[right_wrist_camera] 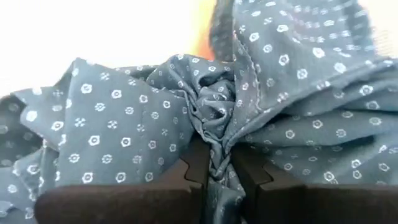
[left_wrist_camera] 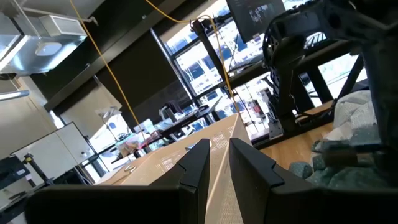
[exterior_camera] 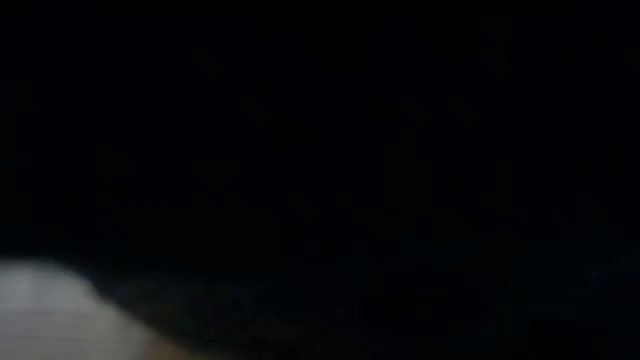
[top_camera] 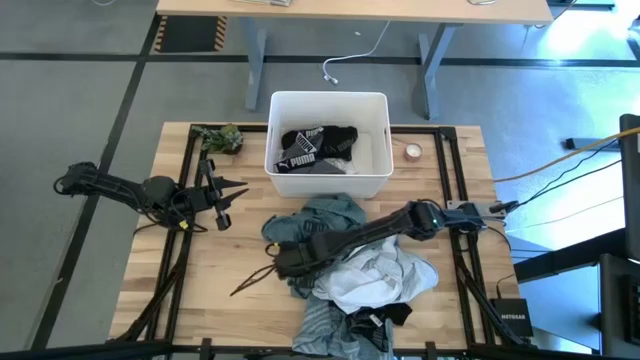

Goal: Sort clothes
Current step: Put the blue patterned shirt into the white laundry bin

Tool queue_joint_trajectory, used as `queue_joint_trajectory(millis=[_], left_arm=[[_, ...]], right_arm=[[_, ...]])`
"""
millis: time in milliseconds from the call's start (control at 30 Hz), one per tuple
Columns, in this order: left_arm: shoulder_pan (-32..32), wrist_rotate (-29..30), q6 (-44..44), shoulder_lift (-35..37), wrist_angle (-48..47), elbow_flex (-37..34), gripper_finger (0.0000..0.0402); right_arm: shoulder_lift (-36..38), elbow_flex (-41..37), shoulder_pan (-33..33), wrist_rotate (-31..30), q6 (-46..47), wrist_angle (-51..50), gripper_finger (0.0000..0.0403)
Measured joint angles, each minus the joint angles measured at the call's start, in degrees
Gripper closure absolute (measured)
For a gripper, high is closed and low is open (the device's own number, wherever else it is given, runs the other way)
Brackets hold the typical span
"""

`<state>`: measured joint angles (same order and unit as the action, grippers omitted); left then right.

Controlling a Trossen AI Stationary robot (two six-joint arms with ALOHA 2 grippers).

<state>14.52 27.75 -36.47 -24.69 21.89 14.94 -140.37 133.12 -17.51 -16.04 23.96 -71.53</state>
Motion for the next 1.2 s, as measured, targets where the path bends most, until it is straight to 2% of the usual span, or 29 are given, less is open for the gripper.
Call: queue_joint_trajectory(millis=[367, 633, 767, 933, 1200], left_arm=[[-0.01, 0.02, -0.63, 0.04, -0.15, 0.00, 0.0345], [-0.02, 0.02, -0.63, 0.04, -0.37, 0.00, 0.0345], [-0.02, 0.02, -0.63, 0.00, -0.36, -0.02, 0.0345], [-0.01, 0.02, -0.63, 0.00, -0.28, -0.02, 0.0345], [0.01, 0.02, -0.61, 0.00, -0.28, -0.04, 0.0345]], right_arm=[[9.77, 0.04, -0.16, -12.72, 0.11, 0.57, 0.0361], [17.20, 0.13, -0.09, -28.84, -0.45, 1.39, 0.0357], [20.33, 0.13, -0.12, -39.27, -0.94, 3.25, 0.0362], [23.70, 0.15, 0.25, -47.33, -7.62, 9.68, 0.0361], [29.05, 0.17, 2.28, -49.32, -25.35, 30.23, 0.0361]])
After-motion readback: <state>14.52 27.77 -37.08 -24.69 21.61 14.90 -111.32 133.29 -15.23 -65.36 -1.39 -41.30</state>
